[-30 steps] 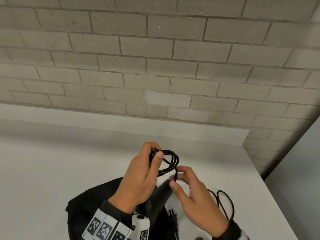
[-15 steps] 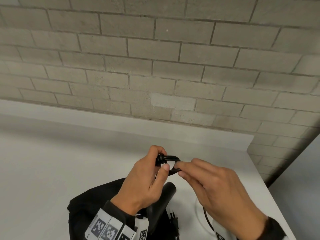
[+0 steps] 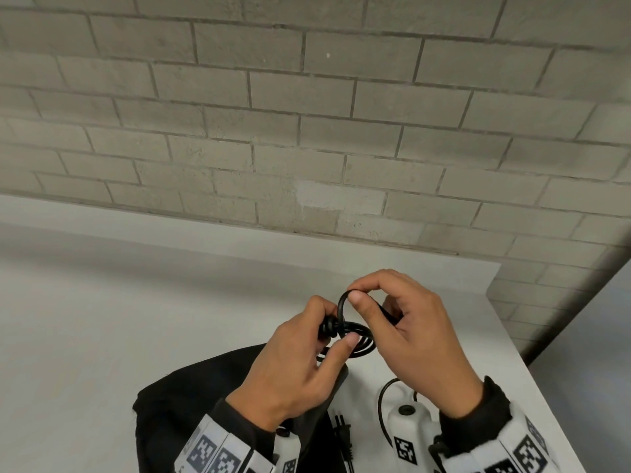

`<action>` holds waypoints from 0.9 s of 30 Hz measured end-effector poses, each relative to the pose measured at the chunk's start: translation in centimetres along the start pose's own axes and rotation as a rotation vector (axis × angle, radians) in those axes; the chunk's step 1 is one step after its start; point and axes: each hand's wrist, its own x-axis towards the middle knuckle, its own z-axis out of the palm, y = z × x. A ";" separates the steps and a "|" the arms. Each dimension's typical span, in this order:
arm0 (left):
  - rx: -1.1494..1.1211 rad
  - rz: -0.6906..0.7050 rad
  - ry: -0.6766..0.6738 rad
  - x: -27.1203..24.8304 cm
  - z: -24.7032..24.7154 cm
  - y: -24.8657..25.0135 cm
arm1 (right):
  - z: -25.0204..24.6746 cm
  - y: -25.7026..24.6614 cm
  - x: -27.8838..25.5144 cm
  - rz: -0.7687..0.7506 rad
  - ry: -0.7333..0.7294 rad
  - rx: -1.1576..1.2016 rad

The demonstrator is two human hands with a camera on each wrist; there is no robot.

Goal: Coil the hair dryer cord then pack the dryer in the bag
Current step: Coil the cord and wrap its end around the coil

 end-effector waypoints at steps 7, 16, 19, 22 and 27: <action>-0.046 0.001 0.014 -0.1 0.1 -0.3 | 1.2 2.1 -0.2 0.185 -0.018 0.272; -0.060 -0.018 0.081 0.0 0.2 -0.6 | 1.1 3.4 -1.6 0.192 -0.165 0.467; -0.064 -0.039 0.105 0.0 0.2 -0.6 | 1.4 3.8 -1.9 0.191 -0.210 0.356; -0.049 -0.059 0.114 0.1 0.3 -0.7 | 1.7 4.0 -1.7 0.202 -0.196 0.294; -0.033 -0.083 0.121 0.1 0.1 -0.5 | 1.8 3.8 -1.6 0.217 -0.168 0.320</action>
